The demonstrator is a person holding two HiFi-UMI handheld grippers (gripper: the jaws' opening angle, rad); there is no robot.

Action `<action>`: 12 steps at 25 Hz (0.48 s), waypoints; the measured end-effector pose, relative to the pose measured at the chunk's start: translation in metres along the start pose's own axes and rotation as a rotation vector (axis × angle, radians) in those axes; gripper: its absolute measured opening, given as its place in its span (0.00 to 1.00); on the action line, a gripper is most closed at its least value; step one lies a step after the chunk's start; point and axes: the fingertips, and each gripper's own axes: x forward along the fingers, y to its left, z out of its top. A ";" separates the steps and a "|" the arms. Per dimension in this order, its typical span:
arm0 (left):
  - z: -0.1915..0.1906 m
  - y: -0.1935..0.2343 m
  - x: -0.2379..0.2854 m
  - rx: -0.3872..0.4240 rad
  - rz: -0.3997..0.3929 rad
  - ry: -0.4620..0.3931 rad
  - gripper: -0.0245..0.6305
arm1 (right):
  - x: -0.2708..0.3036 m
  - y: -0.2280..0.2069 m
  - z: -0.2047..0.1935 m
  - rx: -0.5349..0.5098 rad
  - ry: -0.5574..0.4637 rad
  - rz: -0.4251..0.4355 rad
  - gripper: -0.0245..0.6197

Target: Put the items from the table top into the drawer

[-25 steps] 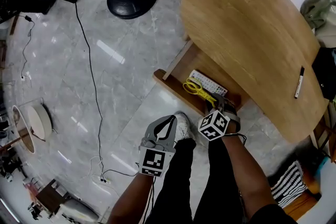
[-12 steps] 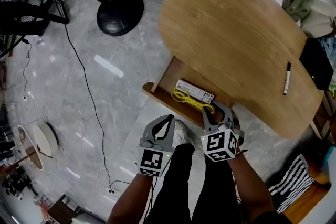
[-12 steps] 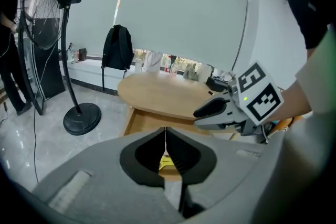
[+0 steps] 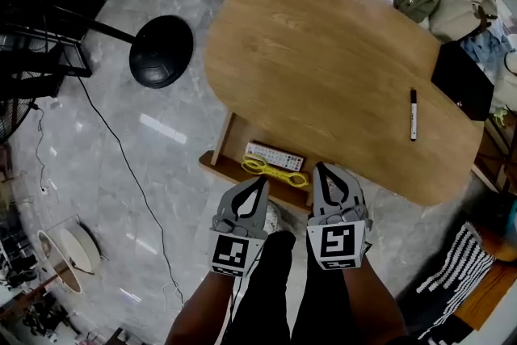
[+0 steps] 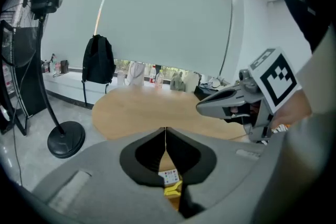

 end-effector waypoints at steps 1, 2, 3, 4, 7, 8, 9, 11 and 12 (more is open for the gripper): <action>0.007 -0.003 0.006 0.001 -0.009 -0.007 0.07 | -0.003 -0.007 0.000 0.016 -0.002 -0.012 0.04; 0.014 -0.007 0.011 0.001 -0.018 -0.012 0.07 | -0.006 -0.015 -0.001 0.028 -0.002 -0.023 0.03; 0.019 -0.011 0.017 0.004 -0.029 -0.015 0.07 | -0.009 -0.023 -0.002 0.038 0.000 -0.034 0.03; 0.024 -0.016 0.023 0.012 -0.042 -0.015 0.07 | -0.012 -0.031 -0.004 0.048 0.003 -0.046 0.03; 0.036 -0.031 0.041 0.041 -0.081 -0.011 0.07 | -0.022 -0.060 -0.012 0.077 0.014 -0.086 0.03; 0.040 -0.036 0.048 0.047 -0.094 -0.010 0.07 | -0.025 -0.071 -0.014 0.084 0.017 -0.100 0.04; 0.045 -0.042 0.055 0.053 -0.107 -0.010 0.07 | -0.028 -0.083 -0.017 0.092 0.020 -0.114 0.03; 0.054 -0.054 0.070 0.064 -0.135 -0.012 0.07 | -0.034 -0.105 -0.023 0.111 0.027 -0.141 0.03; 0.059 -0.061 0.077 0.071 -0.149 -0.012 0.07 | -0.038 -0.116 -0.026 0.122 0.032 -0.154 0.03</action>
